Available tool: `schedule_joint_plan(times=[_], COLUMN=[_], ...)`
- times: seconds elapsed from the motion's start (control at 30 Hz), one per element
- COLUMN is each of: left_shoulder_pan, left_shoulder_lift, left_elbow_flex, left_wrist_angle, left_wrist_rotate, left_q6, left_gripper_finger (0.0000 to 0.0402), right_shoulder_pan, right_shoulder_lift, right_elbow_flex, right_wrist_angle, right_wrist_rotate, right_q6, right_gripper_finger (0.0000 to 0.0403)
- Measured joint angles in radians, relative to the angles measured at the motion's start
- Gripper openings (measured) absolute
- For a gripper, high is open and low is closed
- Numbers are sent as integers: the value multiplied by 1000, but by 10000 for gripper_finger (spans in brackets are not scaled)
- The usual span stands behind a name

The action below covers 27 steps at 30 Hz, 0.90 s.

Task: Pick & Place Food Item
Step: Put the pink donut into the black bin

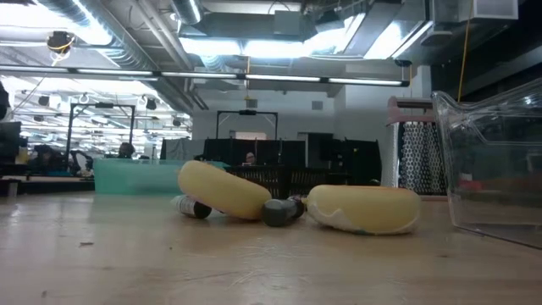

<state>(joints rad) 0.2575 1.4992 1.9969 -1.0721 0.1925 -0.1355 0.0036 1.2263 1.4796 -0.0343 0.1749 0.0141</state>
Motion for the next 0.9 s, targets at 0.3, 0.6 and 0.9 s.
schedule_joint_plan(times=[0.3,0.6,0.9], left_shoulder_pan=[-253,-468,-492], left_shoulder_lift=[-372,-470,-318], left_elbow_flex=[-853,-1333,-1406], left_wrist_angle=[890,1221,1251], left_wrist_rotate=[-391,-761,-712], left_q6=[-278,-478,-558], left_gripper_finger=[189,189,189], right_shoulder_pan=[11,53,61], right_shoulder_lift=[-1,1,1], right_elbow_flex=[-38,-547,-905], right_wrist_angle=[-224,332,723], right_wrist_rotate=[-74,-124,171], right_q6=[142,460,803], right_gripper_finger=[228,228,228])
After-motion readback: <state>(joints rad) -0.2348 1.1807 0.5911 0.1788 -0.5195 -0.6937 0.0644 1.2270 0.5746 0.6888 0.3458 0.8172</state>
